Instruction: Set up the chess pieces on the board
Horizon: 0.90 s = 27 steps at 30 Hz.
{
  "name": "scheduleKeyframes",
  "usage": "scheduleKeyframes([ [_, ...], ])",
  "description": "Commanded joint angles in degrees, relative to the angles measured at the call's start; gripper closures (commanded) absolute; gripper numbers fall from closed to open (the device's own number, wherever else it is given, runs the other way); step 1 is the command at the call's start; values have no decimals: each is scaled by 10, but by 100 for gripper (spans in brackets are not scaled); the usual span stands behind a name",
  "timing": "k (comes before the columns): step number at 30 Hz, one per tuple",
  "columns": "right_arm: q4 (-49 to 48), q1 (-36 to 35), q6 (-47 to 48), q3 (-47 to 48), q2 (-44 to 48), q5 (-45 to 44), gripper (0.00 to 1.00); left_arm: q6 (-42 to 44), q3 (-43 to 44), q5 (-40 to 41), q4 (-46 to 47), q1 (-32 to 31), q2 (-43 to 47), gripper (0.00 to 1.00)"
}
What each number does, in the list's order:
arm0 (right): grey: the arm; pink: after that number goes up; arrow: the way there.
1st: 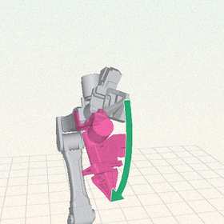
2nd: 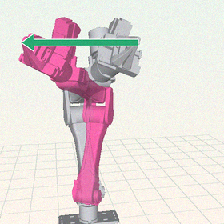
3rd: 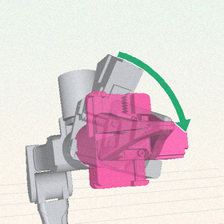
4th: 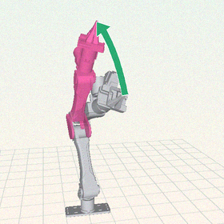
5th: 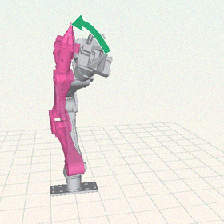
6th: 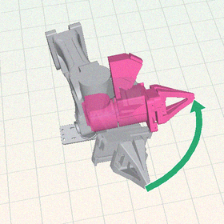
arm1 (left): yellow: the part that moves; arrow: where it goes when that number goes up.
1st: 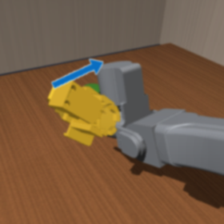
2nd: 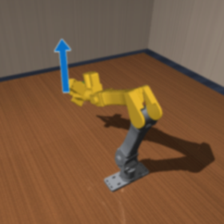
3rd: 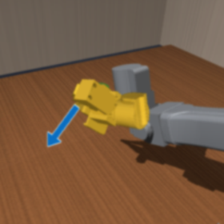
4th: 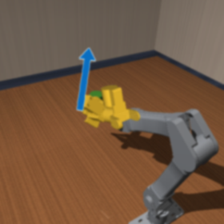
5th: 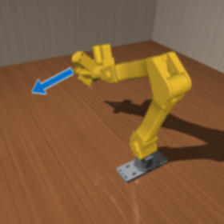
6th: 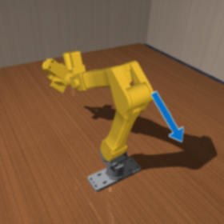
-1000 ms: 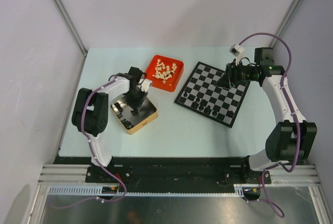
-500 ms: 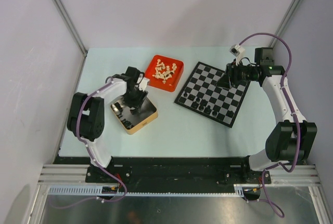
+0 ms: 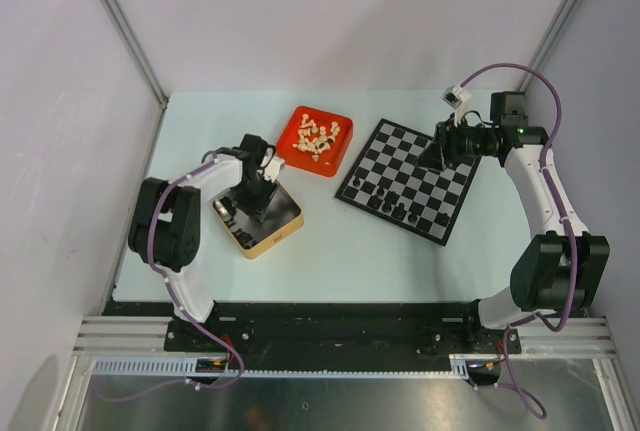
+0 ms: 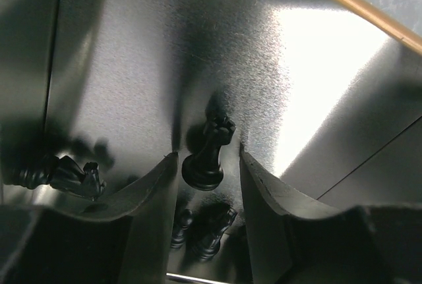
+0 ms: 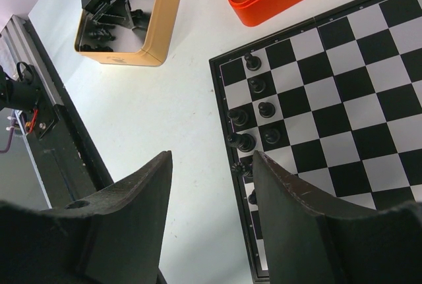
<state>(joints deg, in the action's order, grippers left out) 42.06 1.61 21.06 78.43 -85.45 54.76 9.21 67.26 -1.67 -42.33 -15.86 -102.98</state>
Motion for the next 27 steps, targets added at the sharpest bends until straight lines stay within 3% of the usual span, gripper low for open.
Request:
scheduleKeyframes([
  [1, -11, 4, -2, 0, 20, 9, 43, 8, 9, 3, 8, 3, 0, 55],
  [4, -13, 4, -2, 0, 20, 10, 43, 8, 8, -3, 8, 5, -4, 63],
  [5, -13, 4, -3, 0, 20, 10, 43, 6, 7, -8, 8, 6, -3, 71],
  [9, -12, 3, -1, 0, 20, 10, 43, 5, 5, -17, 8, 7, 9, 79],
  [16, -8, -14, 17, 0, 22, 2, 42, 16, -13, -47, 12, 12, 94, 83],
  [20, -4, -62, 44, 2, 25, 3, 37, 26, -26, -94, 18, 14, 159, 84],
  [26, 49, -143, 182, 11, 24, 73, 20, 17, -49, -235, 68, -7, 257, 85],
  [27, 92, -155, 272, 15, 19, 94, 17, 15, -51, -255, 77, -16, 274, 85],
])
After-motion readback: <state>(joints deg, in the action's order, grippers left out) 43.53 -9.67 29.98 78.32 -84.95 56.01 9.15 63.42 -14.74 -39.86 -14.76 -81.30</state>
